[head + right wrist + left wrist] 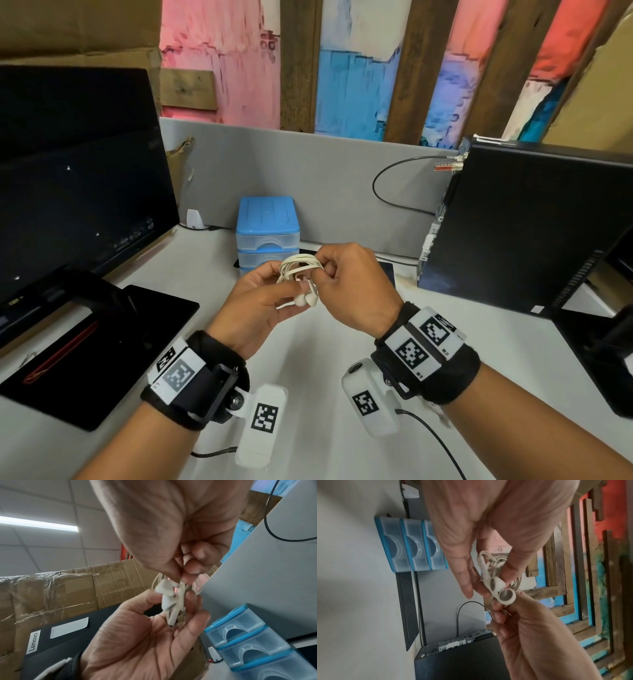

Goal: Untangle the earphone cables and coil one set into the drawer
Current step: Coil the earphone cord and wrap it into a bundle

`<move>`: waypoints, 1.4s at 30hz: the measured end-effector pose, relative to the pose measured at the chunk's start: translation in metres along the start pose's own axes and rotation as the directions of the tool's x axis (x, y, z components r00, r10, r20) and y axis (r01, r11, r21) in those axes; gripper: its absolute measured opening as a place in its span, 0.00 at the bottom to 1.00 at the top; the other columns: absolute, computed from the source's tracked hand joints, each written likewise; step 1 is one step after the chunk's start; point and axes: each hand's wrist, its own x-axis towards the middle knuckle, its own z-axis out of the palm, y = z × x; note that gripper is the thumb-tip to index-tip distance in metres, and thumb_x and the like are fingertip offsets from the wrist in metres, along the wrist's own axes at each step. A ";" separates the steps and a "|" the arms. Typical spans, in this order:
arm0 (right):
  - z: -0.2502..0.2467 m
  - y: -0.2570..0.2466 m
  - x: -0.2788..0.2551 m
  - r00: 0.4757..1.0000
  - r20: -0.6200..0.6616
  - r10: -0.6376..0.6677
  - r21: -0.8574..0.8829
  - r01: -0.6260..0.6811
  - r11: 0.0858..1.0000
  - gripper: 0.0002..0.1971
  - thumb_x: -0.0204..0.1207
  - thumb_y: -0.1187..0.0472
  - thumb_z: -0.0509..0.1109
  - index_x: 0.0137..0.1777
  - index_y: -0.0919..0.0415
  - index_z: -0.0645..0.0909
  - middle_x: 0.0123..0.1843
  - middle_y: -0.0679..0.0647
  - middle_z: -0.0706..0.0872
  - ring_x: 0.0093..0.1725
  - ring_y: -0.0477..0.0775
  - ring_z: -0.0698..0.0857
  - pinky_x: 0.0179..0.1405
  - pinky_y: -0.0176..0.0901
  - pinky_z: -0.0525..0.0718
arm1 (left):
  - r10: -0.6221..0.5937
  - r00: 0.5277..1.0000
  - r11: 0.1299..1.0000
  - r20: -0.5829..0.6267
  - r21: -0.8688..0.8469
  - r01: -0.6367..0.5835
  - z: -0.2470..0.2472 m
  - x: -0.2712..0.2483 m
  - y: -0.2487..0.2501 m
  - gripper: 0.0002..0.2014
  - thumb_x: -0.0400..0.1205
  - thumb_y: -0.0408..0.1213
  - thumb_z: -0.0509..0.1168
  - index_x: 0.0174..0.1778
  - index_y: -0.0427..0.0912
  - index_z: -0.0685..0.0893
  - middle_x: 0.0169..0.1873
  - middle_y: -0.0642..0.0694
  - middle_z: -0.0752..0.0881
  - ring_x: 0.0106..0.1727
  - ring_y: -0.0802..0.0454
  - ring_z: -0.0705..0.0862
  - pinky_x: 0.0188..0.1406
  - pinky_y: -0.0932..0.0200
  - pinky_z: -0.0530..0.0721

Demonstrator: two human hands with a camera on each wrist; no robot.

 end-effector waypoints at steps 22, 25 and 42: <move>-0.005 0.011 0.007 0.990 -0.108 0.095 0.018 -0.094 0.995 0.12 0.77 0.60 0.71 0.34 0.65 0.82 0.20 0.50 0.76 0.20 0.46 0.71 0.21 0.33 0.68 | 0.475 0.867 0.845 -0.148 0.351 -0.403 0.014 -0.003 -0.019 0.17 0.68 0.25 0.80 0.47 0.44 0.85 0.49 0.42 0.89 0.42 0.46 0.90 0.48 0.42 0.89; -0.006 0.013 0.007 0.988 -0.084 0.126 0.063 -0.121 0.991 0.14 0.76 0.60 0.72 0.33 0.69 0.80 0.22 0.56 0.77 0.20 0.48 0.69 0.18 0.29 0.67 | 0.516 0.843 0.816 -0.151 0.388 -0.429 0.007 0.001 -0.021 0.09 0.67 0.33 0.80 0.40 0.48 0.91 0.49 0.42 0.88 0.40 0.45 0.88 0.50 0.39 0.89; -0.010 0.022 -0.007 0.946 0.319 -0.054 -0.314 0.159 0.936 0.08 0.75 0.52 0.69 0.39 0.53 0.86 0.42 0.49 0.85 0.43 0.54 0.85 0.43 0.52 0.86 | 0.231 0.948 0.602 0.217 0.734 -0.314 -0.009 0.010 -0.011 0.08 0.73 0.41 0.78 0.46 0.56 0.93 0.39 0.60 0.92 0.35 0.56 0.79 0.41 0.62 0.80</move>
